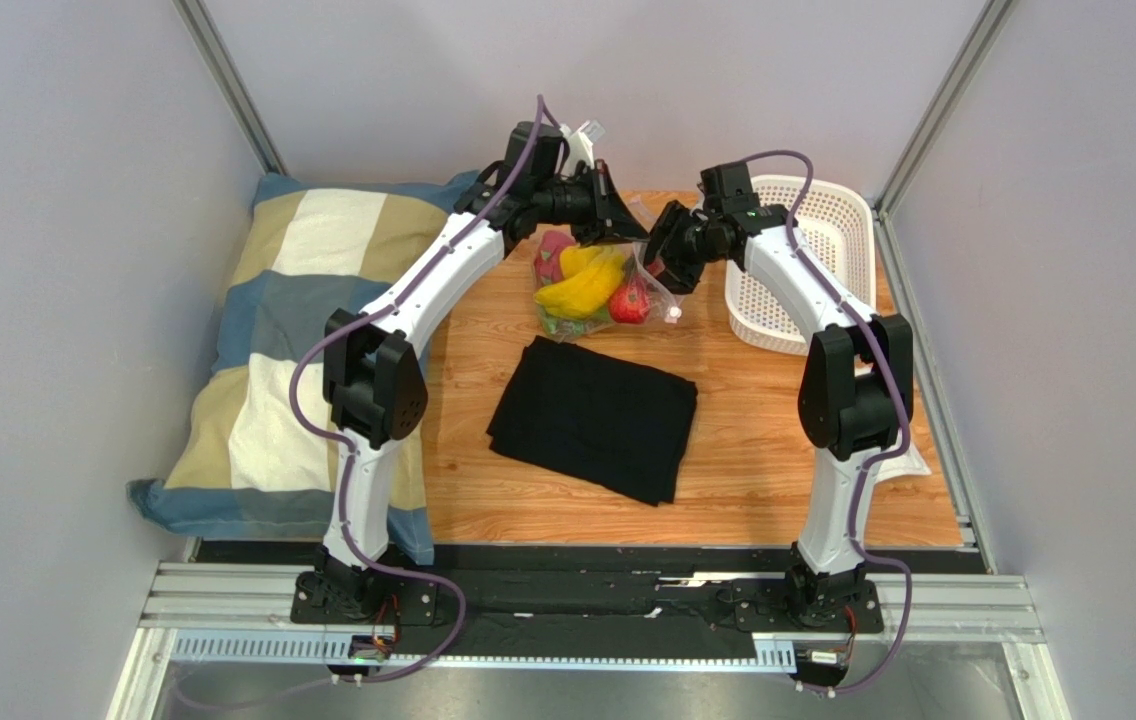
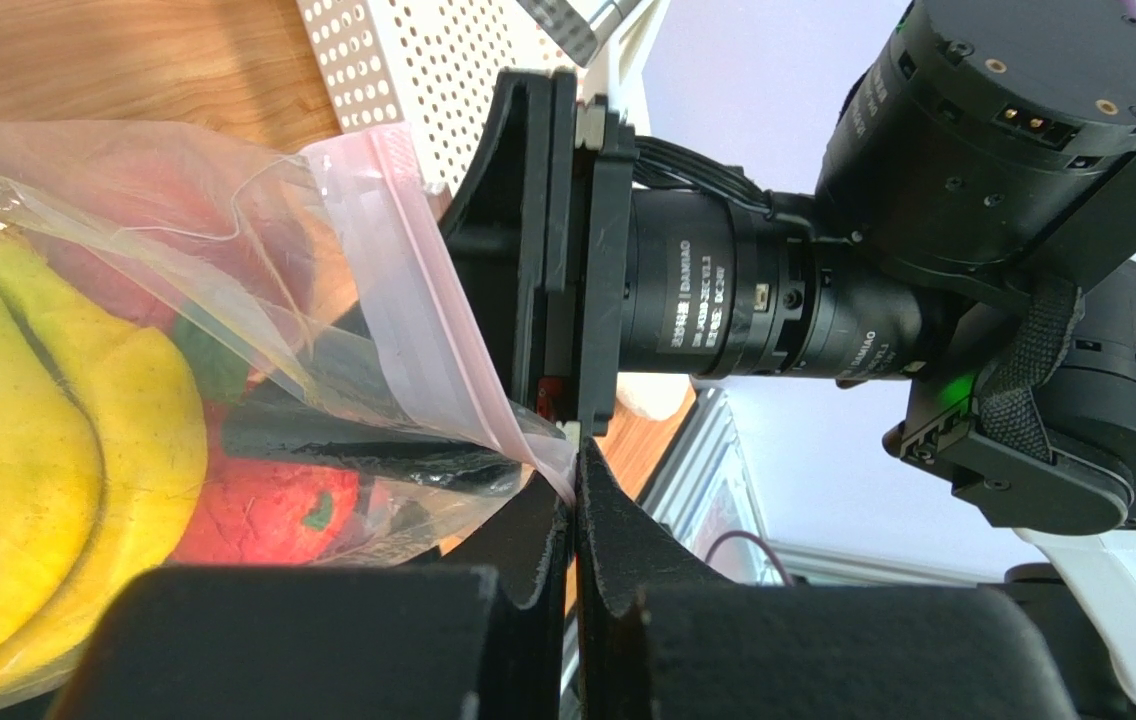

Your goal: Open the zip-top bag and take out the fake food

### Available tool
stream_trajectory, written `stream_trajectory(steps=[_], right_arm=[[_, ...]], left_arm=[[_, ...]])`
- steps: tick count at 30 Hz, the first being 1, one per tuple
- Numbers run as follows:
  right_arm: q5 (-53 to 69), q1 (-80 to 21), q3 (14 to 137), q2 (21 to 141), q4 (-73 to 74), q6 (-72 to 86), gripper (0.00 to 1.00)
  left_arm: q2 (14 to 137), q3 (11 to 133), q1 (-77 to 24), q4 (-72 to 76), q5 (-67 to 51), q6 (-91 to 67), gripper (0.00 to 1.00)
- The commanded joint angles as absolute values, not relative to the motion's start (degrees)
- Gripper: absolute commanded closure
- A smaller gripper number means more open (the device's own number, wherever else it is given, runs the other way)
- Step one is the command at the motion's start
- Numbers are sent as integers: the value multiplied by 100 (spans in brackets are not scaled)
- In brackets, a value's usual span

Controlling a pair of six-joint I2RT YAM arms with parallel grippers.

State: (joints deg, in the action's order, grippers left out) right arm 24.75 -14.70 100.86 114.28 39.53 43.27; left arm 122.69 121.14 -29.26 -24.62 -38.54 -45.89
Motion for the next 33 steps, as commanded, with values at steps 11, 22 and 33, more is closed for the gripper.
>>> stream_trajectory(steps=[11, 22, 33], right_arm=[[2153, -1433, 10933, 11987, 4693, 6556, 71], [2372, -1354, 10933, 11953, 4799, 6487, 100], [2988, -1239, 10740, 11048, 4386, 6459, 100]], left_arm=[[11953, 12305, -2988, -2355, -3902, -4482, 100], [11962, 12305, -2980, -2452, -3806, -4430, 100], [11944, 12322, -2795, -2952, -3481, -4061, 100]])
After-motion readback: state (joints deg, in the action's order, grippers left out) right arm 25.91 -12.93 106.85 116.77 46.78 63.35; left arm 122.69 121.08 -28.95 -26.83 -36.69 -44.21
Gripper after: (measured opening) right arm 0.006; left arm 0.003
